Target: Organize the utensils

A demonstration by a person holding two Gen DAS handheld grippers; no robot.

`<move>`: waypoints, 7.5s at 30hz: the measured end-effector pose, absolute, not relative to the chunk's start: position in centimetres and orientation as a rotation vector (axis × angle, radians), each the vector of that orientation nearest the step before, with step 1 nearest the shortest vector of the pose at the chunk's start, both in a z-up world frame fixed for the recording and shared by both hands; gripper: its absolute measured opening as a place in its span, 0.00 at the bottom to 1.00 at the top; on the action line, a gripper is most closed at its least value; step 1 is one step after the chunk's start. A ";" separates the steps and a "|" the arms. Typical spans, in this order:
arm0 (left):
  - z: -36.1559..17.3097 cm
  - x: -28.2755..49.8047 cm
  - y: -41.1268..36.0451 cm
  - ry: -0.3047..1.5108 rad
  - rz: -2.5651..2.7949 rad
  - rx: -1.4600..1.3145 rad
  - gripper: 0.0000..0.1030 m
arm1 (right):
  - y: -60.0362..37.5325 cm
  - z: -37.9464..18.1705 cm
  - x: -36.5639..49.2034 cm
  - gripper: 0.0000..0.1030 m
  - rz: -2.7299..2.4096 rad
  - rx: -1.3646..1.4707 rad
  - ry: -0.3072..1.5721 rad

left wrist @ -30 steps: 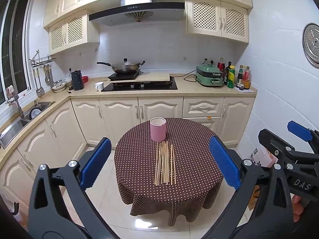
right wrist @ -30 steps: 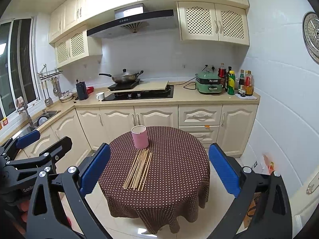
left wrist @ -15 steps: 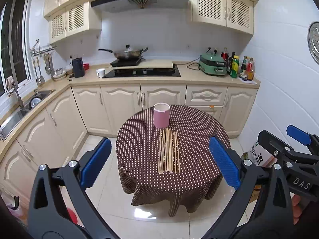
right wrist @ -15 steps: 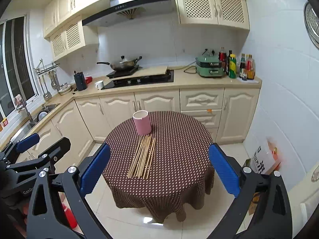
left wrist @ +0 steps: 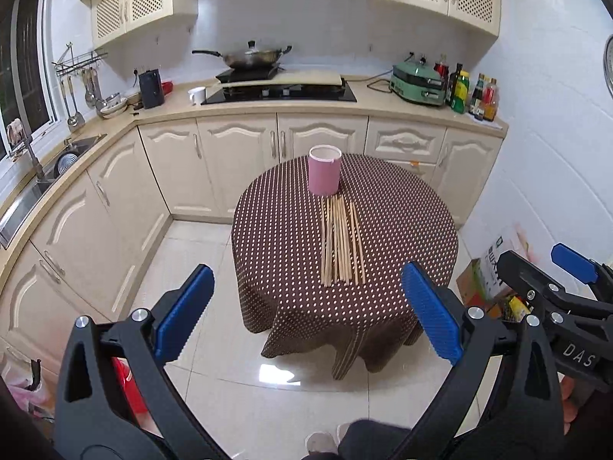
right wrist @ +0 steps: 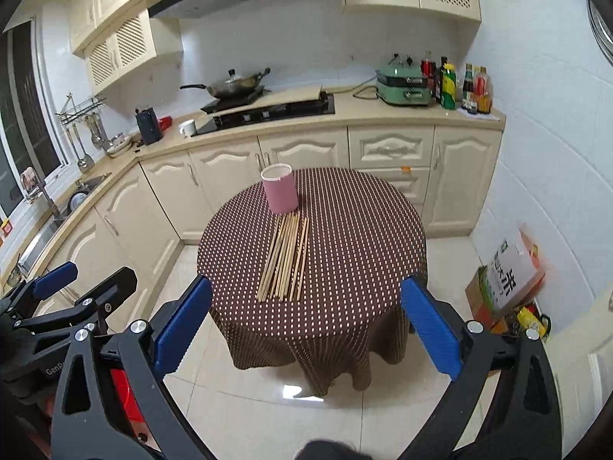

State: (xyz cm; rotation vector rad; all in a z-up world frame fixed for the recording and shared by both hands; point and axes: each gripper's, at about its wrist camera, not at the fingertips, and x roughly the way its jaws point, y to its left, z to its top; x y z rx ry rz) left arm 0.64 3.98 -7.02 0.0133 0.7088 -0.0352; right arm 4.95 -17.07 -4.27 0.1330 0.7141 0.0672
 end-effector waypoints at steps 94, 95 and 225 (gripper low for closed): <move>-33.1 48.5 -1.6 1.528 -0.069 0.030 0.16 | -13.8 -30.8 42.0 0.16 -0.115 0.121 1.441; -33.1 48.9 -1.5 1.526 -0.077 0.017 0.10 | -14.0 -30.7 41.9 0.13 -0.116 0.130 1.437; -3.1 47.7 4.3 0.808 -0.095 -0.108 0.06 | -18.0 -1.3 45.4 0.04 0.051 0.358 0.463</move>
